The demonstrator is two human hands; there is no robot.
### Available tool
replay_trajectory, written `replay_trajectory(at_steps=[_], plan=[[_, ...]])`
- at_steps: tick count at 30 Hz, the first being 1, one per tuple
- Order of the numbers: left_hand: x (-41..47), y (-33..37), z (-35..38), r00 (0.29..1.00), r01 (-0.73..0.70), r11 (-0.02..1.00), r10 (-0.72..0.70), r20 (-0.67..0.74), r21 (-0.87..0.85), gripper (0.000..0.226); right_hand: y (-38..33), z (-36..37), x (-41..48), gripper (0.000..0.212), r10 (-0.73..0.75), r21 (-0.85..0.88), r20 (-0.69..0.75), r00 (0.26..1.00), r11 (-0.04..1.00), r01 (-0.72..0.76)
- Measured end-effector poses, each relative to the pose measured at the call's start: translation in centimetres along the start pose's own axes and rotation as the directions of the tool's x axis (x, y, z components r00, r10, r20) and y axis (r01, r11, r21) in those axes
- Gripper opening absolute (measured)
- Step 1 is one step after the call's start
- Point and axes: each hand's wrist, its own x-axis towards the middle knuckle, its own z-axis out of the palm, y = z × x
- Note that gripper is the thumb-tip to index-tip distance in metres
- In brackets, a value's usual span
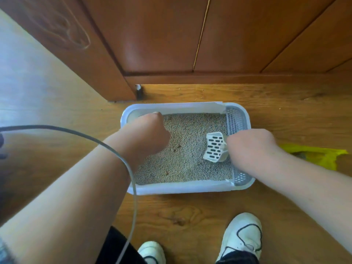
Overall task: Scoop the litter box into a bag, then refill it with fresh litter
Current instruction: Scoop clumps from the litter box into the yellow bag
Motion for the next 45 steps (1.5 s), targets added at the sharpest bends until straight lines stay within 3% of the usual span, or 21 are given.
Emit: replay_trajectory(at_steps=[5, 8, 14, 25, 29, 34, 39, 45], plan=[[-0.6, -1.8, 0.0, 1.000, 0.013, 1.000, -0.012, 0.020, -0.021, 0.038, -0.6, -0.8, 0.6, 0.020, -0.008, -0.022, 0.032, 0.999, 1.000, 0.009], [-0.8, -3.0, -0.2, 1.000, 0.014, 1.000, -0.014, -0.004, -0.008, 0.034, -0.6, -1.6, 0.1, 0.010, -0.024, -0.018, 0.026, 0.999, 1.000, 0.024], [-1.6, -3.6, -0.3, 1.000, 0.020, 1.000, -0.020, -0.021, -0.007, 0.034, -1.3, -2.0, 0.5, 0.013, -0.087, 0.006, -0.152, 0.985, 0.996, 0.089], [-2.5, -4.7, -0.7, 0.999, 0.035, 0.998, -0.037, -0.027, -0.047, 0.034, -6.0, 0.6, 3.3, 0.014, -0.155, -0.044, -0.025, 0.988, 0.987, 0.154], [-3.3, -5.6, -1.0, 0.998, 0.040, 0.997, -0.043, -0.050, -0.069, 0.035, -7.4, 2.0, 6.1, 0.009, -0.195, 0.024, -0.027, 0.980, 0.980, 0.196], [-4.4, -7.3, -1.5, 0.994, 0.083, 0.991, -0.090, -0.064, -0.107, 0.035, -8.6, 3.8, 7.8, 0.018, -0.233, 0.226, -0.063, 0.971, 0.944, 0.241], [-5.2, -8.7, -1.8, 0.988, 0.118, 0.982, -0.131, -0.082, -0.146, 0.036, -10.2, 4.1, 8.4, 0.021, -0.271, 0.299, -0.096, 0.958, 0.910, 0.287], [-4.9, -8.7, -1.7, 0.984, 0.149, 0.978, -0.161, -0.075, -0.145, 0.034, -11.7, 5.5, 8.9, 0.010, -0.288, 0.419, -0.078, 0.954, 0.859, 0.293]])
